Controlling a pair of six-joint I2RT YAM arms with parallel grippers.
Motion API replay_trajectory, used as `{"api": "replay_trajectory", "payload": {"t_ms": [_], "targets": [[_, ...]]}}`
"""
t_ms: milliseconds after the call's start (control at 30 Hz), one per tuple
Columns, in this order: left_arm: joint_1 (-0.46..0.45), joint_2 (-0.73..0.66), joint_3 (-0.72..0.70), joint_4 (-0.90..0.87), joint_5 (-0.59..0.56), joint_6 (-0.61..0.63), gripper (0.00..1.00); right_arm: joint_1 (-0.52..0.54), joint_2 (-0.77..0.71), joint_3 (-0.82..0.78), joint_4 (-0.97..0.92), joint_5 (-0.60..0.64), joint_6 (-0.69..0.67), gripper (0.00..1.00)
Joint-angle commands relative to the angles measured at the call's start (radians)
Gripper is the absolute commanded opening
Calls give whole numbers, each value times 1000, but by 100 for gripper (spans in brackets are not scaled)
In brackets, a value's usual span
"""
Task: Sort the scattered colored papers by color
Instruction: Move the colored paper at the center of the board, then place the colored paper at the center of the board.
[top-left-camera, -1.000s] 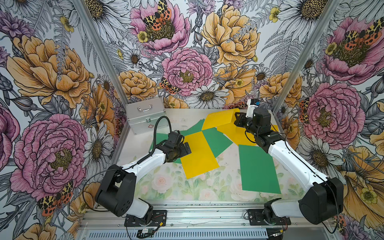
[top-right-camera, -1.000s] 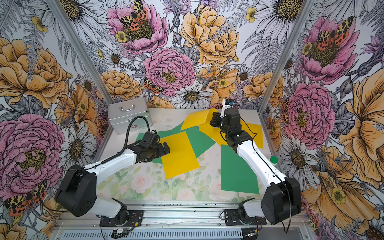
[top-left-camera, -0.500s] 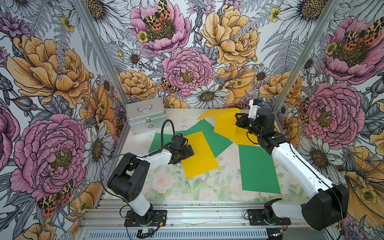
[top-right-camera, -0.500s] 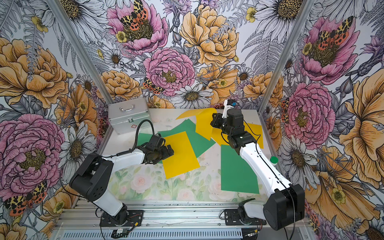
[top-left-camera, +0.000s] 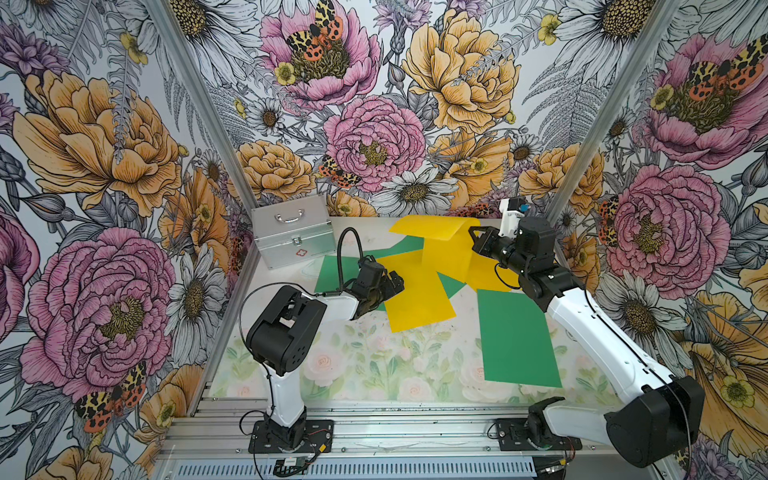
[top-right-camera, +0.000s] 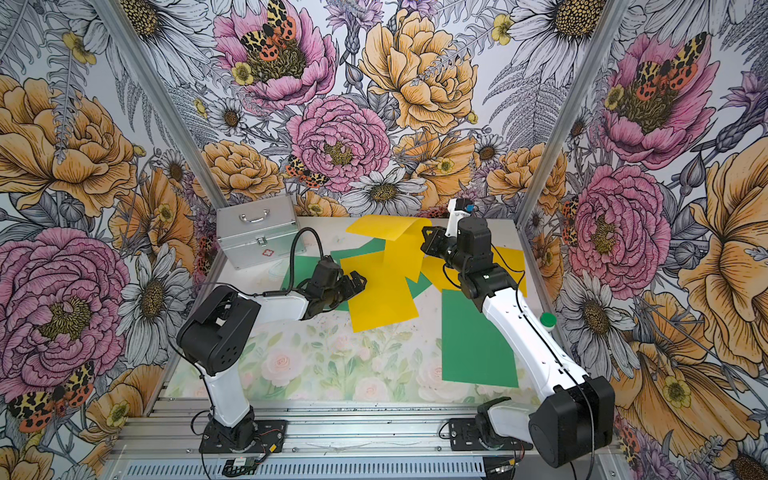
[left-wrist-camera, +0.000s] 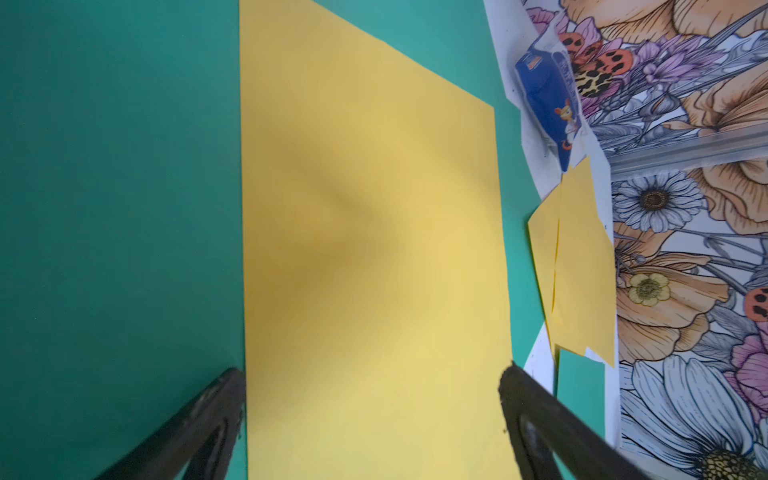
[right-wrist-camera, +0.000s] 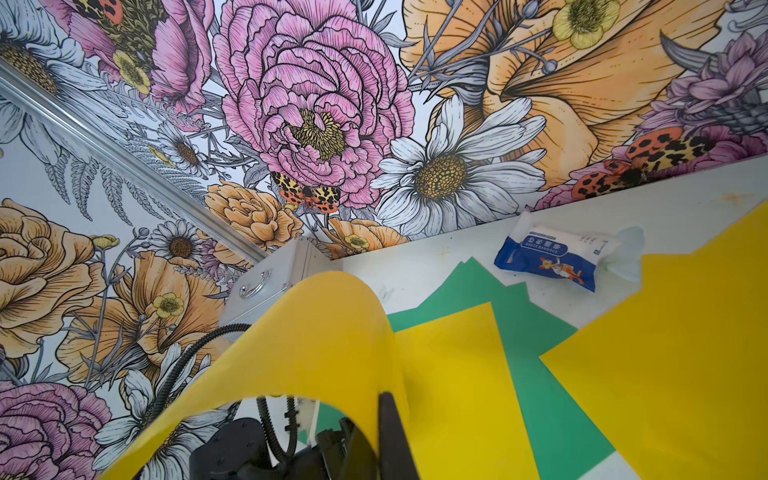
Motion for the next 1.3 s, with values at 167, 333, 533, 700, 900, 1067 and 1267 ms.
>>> {"api": "replay_trajectory", "payload": {"t_ms": [167,333,533,700,900,1067,1267], "targets": [[-10,82,66,-152,50,-6,98,-7,10,7,3,-121,41,0],[-37,-207,57,-357,-152,97,98,-3,57,11,26,-171,80,0],[61,-611,-129,-487,-239,140,98,57,129,56,27,-189,65,0],[184,-930,-229,-668,-278,170,98,159,208,88,30,-179,87,0],[374,-1203,-276,-820,-250,206,98,316,328,199,42,-172,85,0],[489,-1293,-273,-865,-174,192,98,446,467,346,62,-180,110,0],[554,-1317,-245,-865,-140,169,98,541,571,363,294,-210,262,0]]}}
